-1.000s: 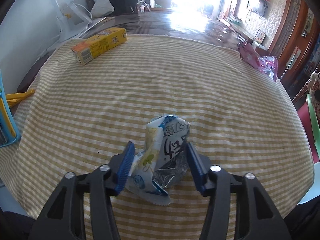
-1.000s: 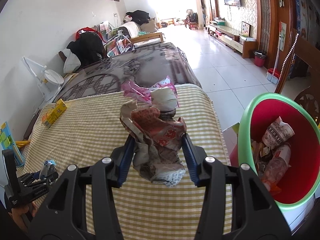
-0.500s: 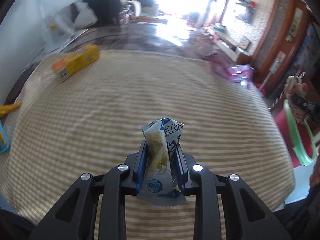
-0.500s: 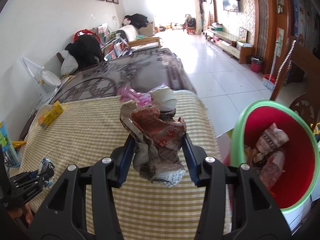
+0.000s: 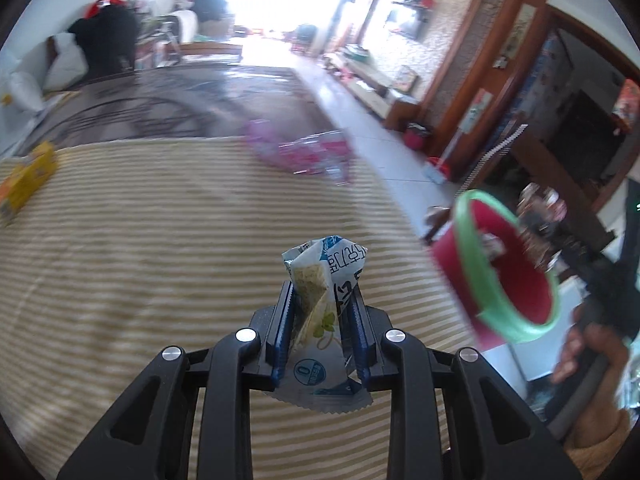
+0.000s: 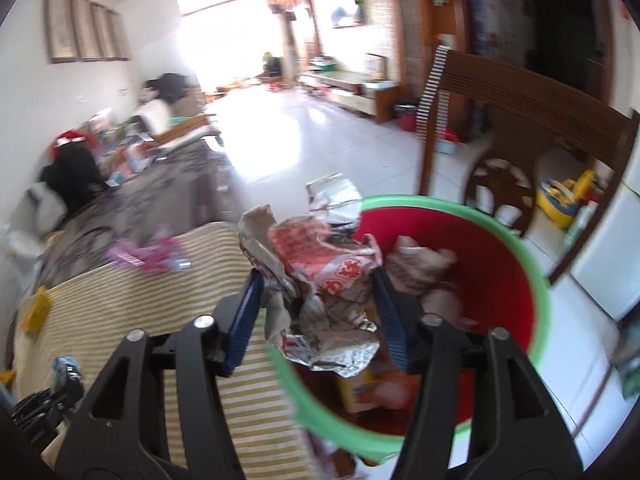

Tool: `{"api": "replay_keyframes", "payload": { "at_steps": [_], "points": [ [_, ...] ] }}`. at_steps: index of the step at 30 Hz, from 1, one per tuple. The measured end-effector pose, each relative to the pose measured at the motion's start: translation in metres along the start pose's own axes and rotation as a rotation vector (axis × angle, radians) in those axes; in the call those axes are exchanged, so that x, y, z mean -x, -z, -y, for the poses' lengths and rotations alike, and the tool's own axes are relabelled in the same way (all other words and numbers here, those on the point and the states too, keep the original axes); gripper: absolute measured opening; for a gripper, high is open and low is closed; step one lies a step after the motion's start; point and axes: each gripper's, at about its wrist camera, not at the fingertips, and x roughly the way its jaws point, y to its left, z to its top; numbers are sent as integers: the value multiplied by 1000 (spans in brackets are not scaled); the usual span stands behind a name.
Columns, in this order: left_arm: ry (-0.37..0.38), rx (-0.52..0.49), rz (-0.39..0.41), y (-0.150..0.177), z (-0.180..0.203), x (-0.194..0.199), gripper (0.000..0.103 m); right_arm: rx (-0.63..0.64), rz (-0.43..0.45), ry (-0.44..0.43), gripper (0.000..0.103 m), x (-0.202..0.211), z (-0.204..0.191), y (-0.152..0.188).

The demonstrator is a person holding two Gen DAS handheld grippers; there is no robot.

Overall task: Collect trash
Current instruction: 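Drop crumpled paper and snack bag into red bucket with both tools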

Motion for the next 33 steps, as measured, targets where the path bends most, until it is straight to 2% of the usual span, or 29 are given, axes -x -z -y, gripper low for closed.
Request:
{"api": "replay_keyframes", "payload": {
  "at_steps": [1,5,7,12,14,18,22,24,26,31,33],
  "points": [
    [19,-9,0,-3,10,-4,24,-12,-1,23,79,-1,3,0],
    [119,-64,-15,-14,60,-24,24,-71,69,125,98,8,22,-7],
    [159,-97,-23,-19,84,-33,24,-121,148,195,98,20,37,-10],
    [267,-168,-54,-30,145,-60,24,-298,313,299,98,50,77,-10],
    [306,-186,-67,-32,166,-70,24,-365,357,344,98,57,93,-11],
    [341,-221,-87,-32,196,-84,26,-427,398,382,98,64,108,-8],
    [353,-197,-112,-34,202,-91,39,-404,396,390,98,64,105,-9],
    [348,-191,-101,-35,198,-91,50,-387,391,383,98,61,101,-10],
    [335,-190,-89,-31,188,-85,53,-374,385,375,98,59,95,-11],
    [289,-152,-64,-31,139,-69,64,-315,386,341,98,56,72,-14],
    [219,-143,-29,-30,102,-56,66,-281,382,302,98,54,60,-15]
  ]
}}
